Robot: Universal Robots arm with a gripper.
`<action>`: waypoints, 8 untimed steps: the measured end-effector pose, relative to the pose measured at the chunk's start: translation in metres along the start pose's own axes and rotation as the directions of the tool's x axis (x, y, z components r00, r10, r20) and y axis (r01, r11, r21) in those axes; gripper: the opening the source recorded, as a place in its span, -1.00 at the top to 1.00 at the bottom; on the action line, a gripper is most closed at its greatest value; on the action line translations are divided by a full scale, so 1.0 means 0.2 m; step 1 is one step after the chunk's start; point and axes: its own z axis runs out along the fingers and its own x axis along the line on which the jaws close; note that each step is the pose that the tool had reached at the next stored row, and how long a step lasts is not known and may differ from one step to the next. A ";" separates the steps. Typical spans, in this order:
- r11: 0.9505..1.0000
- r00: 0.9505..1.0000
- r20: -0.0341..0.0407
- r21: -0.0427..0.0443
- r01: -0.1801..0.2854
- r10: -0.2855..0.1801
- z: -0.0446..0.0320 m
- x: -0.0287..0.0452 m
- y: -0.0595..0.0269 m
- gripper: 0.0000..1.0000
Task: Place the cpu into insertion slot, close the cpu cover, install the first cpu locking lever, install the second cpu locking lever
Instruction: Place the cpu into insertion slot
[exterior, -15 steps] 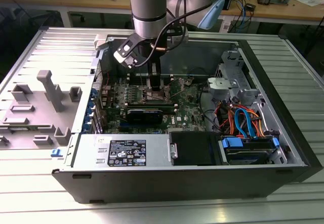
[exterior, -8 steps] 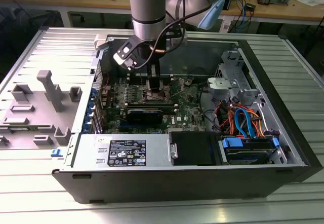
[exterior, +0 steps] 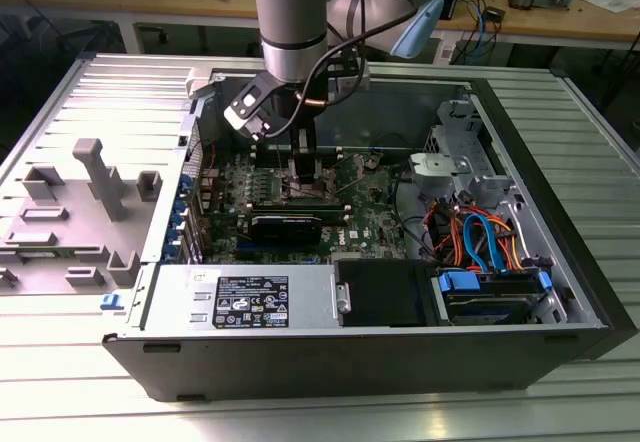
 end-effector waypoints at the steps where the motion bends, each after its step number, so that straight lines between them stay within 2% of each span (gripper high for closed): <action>1: 1.000 1.000 0.000 0.000 0.000 0.000 0.002 0.000 0.000 -0.09; 8: 1.000 1.000 0.001 0.000 0.000 0.000 0.037 0.003 -0.004 -0.09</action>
